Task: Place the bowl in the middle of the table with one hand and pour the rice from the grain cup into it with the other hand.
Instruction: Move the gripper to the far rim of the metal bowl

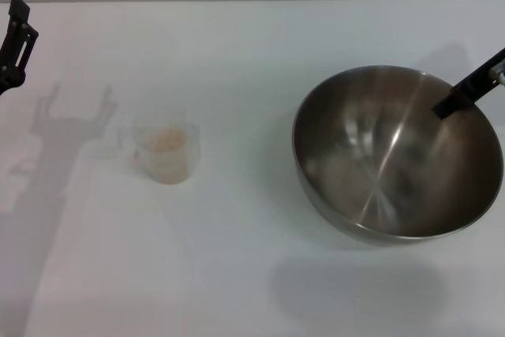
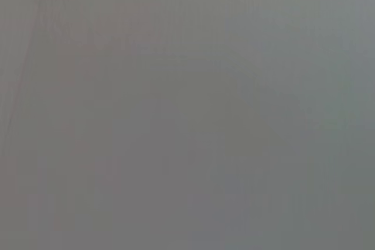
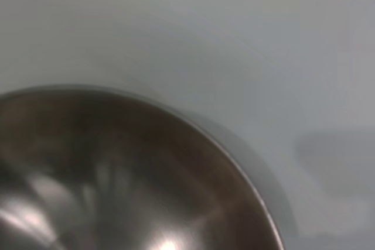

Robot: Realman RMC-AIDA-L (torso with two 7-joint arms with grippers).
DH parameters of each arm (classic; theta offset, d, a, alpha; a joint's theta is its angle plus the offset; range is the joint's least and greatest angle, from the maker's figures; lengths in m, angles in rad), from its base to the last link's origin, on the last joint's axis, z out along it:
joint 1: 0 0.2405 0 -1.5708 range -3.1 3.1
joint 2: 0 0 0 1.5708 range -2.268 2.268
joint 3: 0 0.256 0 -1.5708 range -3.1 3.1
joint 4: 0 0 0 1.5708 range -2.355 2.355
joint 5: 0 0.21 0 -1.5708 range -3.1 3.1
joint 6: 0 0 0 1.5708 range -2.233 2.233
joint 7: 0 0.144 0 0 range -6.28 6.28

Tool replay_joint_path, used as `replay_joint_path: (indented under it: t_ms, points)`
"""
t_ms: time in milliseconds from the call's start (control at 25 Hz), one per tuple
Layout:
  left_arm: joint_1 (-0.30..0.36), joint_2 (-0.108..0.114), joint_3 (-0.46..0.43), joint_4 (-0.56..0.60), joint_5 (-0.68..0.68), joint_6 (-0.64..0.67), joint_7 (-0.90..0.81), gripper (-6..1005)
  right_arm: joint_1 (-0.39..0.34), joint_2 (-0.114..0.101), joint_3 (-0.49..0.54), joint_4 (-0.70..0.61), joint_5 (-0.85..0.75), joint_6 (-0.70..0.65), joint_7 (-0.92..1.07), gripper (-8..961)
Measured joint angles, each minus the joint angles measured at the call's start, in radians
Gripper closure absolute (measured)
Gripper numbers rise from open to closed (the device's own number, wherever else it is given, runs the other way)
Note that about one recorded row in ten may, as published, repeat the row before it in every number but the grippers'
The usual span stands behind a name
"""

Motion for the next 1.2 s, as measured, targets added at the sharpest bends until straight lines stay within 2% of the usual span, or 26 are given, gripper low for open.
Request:
replay_joint_path:
  t_ms: [200, 400, 840, 1000, 1200]
  points:
    - [0.0, 0.0, 0.0, 0.0, 0.0, 0.0, 0.0, 165, 0.012, 0.006, -0.001, 0.067, 0.0, -0.037, -0.023, 408]
    - [0.0, 0.0, -0.002, 0.0, 0.0, 0.0, 0.001, 165, 0.016, 0.012, -0.001, 0.086, 0.0, -0.057, -0.042, 549]
    - [0.001, 0.001, -0.024, 0.004, 0.0, 0.004, 0.001, 167, 0.017, 0.012, 0.007, 0.09, 0.002, -0.068, -0.043, 794]
    - [0.001, 0.001, -0.024, 0.005, 0.0, 0.004, 0.001, 168, 0.017, 0.013, 0.01, 0.076, 0.01, -0.068, -0.044, 818]
    - [-0.001, 0.002, -0.025, 0.007, 0.0, 0.005, 0.001, 168, 0.005, 0.019, 0.023, -0.018, 0.04, -0.068, -0.046, 832]
